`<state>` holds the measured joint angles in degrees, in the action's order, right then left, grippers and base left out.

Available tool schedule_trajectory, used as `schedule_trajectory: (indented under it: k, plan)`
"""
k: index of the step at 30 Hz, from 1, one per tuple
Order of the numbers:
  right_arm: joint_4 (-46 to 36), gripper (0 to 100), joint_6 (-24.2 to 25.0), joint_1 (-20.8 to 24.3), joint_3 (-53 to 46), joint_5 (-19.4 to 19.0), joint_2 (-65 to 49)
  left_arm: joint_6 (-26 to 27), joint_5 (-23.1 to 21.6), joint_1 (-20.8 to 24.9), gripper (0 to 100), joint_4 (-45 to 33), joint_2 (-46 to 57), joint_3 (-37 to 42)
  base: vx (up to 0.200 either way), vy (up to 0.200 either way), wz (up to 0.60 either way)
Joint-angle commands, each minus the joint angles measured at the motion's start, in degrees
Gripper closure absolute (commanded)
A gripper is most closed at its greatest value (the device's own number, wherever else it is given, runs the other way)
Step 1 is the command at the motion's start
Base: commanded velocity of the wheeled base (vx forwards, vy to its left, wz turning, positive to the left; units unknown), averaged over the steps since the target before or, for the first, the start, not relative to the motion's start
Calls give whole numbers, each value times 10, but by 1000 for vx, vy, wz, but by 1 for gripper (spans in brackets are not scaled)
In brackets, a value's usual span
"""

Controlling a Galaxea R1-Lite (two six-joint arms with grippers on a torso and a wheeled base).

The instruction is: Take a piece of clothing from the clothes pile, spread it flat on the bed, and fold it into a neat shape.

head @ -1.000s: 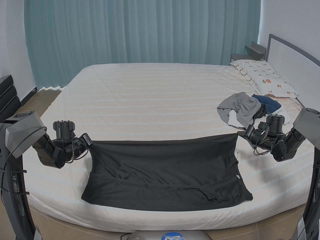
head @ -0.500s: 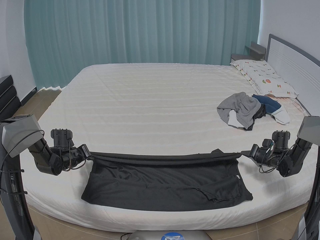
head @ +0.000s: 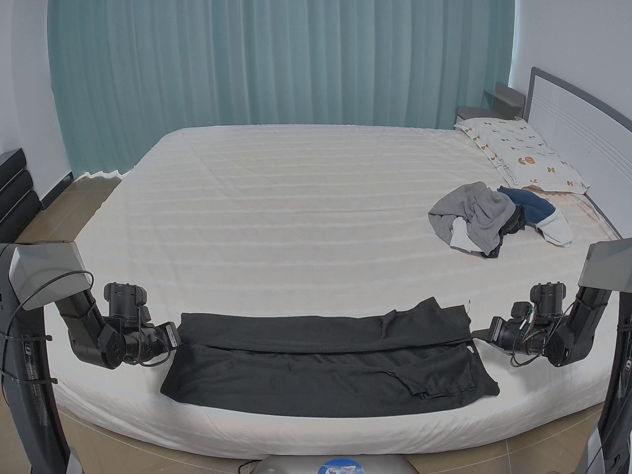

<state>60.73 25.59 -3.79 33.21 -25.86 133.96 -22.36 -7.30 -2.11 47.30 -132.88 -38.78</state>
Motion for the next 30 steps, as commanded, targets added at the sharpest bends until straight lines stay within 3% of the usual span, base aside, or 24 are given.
schedule_trajectory:
  k: [1, 6, 7, 18, 22, 24, 25, 30]
  plan:
    - [0, 100, 0, 0, -5, 0, 10, -1, 0, 2, 100, 0, -8, 4, 0, 0, 0]
    - [0, 100, 0, 1, -6, 0, 12, -2, 0, 4, 100, 0, -9, 3, 0, 0, 0]
    - [1, 0, 0, 1, -5, 0, 13, -4, 0, 7, 0, 0, -9, 3, 0, 0, 0]
    - [9, 0, 25, -1, -10, 0, -19, -14, -1, 8, 0, 24, 13, 42, 0, 0, 0]
    - [9, 0, 94, 5, -10, 5, -56, -38, -3, 4, 0, 70, 33, 66, 0, 0, 0]
    - [9, 0, 103, 5, -10, 6, -60, -41, -3, 4, 0, 74, 35, 67, 0, 0, 0]
    - [9, 0, 145, 7, -8, 17, -73, -63, -3, 2, 0, 82, 46, 63, 0, 0, 0]
    - [10, 0, 192, 9, -5, 20, -77, -149, -15, 0, 0, 82, 66, 26, 0, 0, 0]
